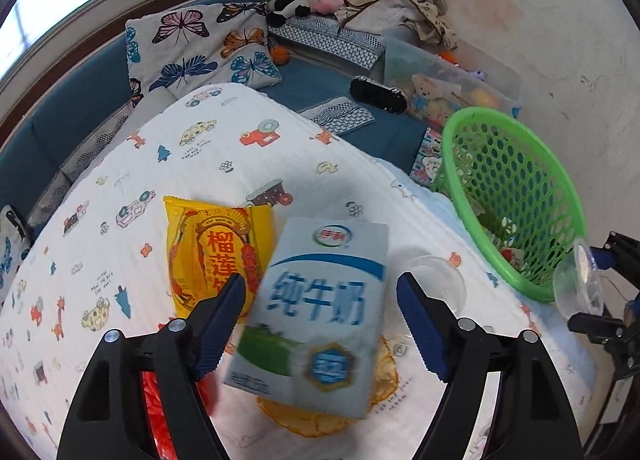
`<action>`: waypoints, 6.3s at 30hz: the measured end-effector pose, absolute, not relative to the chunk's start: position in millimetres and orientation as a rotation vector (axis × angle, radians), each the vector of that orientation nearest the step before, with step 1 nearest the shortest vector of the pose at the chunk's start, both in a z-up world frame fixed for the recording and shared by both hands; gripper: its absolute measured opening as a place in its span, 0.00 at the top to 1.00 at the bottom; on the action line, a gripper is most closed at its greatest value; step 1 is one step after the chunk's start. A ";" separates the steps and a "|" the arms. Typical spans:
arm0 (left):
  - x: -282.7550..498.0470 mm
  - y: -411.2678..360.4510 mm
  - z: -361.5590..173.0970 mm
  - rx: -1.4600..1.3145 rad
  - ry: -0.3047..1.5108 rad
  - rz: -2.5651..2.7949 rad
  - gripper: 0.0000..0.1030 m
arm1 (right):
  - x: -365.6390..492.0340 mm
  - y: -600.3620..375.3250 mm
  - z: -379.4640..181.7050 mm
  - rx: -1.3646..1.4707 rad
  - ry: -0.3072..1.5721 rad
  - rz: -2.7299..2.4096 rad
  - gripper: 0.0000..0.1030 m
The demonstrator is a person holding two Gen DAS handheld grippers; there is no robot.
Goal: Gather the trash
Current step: 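Grasp the white milk carton with left tool while right tool holds pudding cup, then lower pudding cup into basket and open right tool while left tool carries carton, then lower the milk carton into the basket and open the left tool, then move both tools back over the table toward the dome lid and mesh ball, then grasp the clear dome lid with right tool while left tool grasps red mesh ball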
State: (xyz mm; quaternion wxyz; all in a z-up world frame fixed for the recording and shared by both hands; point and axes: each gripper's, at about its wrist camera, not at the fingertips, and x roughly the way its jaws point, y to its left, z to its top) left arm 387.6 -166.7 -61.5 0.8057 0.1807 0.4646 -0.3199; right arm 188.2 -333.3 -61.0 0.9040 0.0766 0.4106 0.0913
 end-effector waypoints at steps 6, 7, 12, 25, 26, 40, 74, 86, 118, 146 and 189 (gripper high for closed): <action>393.2 -175.1 -70.8 0.422 1.027 -0.699 0.26 | 190.4 -341.0 -61.2 0.164 0.852 0.177 0.34; 393.7 -176.4 -72.3 0.427 1.029 -0.699 0.27 | 190.5 -342.4 -60.9 0.165 0.852 0.174 0.34; 393.1 -179.9 -76.4 0.437 1.019 -0.686 0.34 | 190.8 -349.3 -59.3 0.176 0.848 0.161 0.34; 377.0 -167.6 -49.4 0.352 0.950 -0.643 0.36 | 189.1 -383.7 -56.8 0.213 0.832 0.085 0.34; 375.8 -166.0 -46.3 0.341 0.947 -0.642 0.36 | 189.2 -387.4 -57.4 0.214 0.833 0.074 0.34; 334.9 -195.0 -4.4 0.331 0.868 -0.722 0.36 | 196.3 -444.8 -95.4 0.293 0.908 -0.081 0.33; 283.8 -354.4 -59.2 0.373 0.979 -0.887 0.35 | 128.9 -472.9 -72.1 0.330 0.827 -0.089 0.27; 270.1 -320.2 -37.1 0.342 0.903 -0.866 0.28 | 122.2 -457.7 -63.0 0.309 0.811 -0.063 0.27; 255.5 -70.6 -10.8 0.148 0.815 -0.487 0.30 | 168.4 -323.1 -42.6 0.143 0.808 0.186 0.27; 302.5 -6.6 -42.3 0.099 0.888 -0.353 0.30 | 271.3 -252.8 -79.9 -0.014 0.886 0.263 0.36; 398.6 -52.3 -90.0 0.173 0.985 -0.360 0.35 | 301.3 -247.0 -99.5 -0.056 0.919 0.234 0.42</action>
